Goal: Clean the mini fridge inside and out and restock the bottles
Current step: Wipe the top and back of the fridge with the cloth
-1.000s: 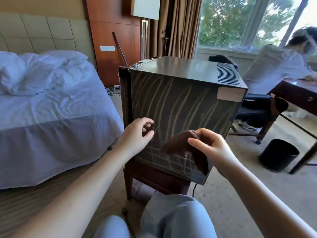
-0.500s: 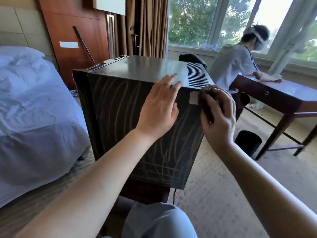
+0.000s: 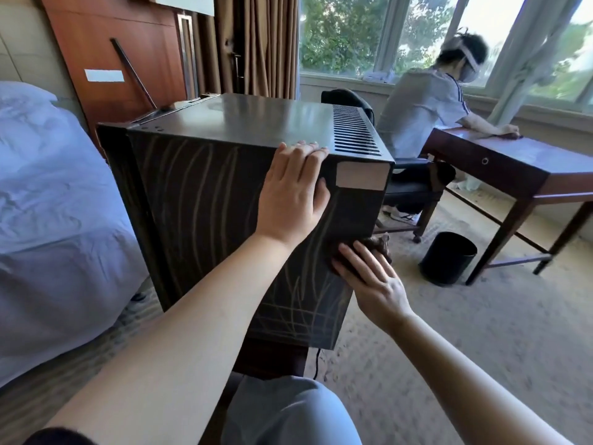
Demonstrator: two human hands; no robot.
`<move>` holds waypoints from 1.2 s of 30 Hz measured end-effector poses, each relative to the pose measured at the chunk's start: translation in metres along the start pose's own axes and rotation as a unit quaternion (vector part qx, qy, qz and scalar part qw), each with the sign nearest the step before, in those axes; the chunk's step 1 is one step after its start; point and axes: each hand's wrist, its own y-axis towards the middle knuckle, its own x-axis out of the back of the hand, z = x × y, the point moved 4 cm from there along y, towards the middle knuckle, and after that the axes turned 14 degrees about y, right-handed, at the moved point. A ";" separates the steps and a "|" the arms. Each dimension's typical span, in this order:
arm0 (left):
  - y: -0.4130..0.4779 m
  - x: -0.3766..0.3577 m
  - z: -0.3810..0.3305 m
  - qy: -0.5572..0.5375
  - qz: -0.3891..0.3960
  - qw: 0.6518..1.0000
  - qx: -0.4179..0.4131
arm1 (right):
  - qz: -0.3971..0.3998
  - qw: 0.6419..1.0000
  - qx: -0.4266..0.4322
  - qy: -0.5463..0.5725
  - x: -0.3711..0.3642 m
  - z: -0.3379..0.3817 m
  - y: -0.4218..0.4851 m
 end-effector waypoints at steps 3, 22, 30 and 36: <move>-0.001 -0.002 -0.002 -0.010 -0.007 1.000 0.012 | -0.103 0.994 -0.031 -0.024 0.036 -0.015 0.058; 0.000 0.000 -0.002 -0.017 0.001 1.000 0.016 | -0.125 0.988 -0.089 -0.029 0.037 -0.019 0.072; 0.010 0.023 0.047 -0.026 0.058 0.997 -0.035 | -0.211 0.970 -0.117 -0.028 0.044 -0.009 0.134; 0.000 0.018 0.082 0.015 0.054 0.998 0.033 | -0.112 0.992 -0.037 -0.053 0.027 0.000 0.110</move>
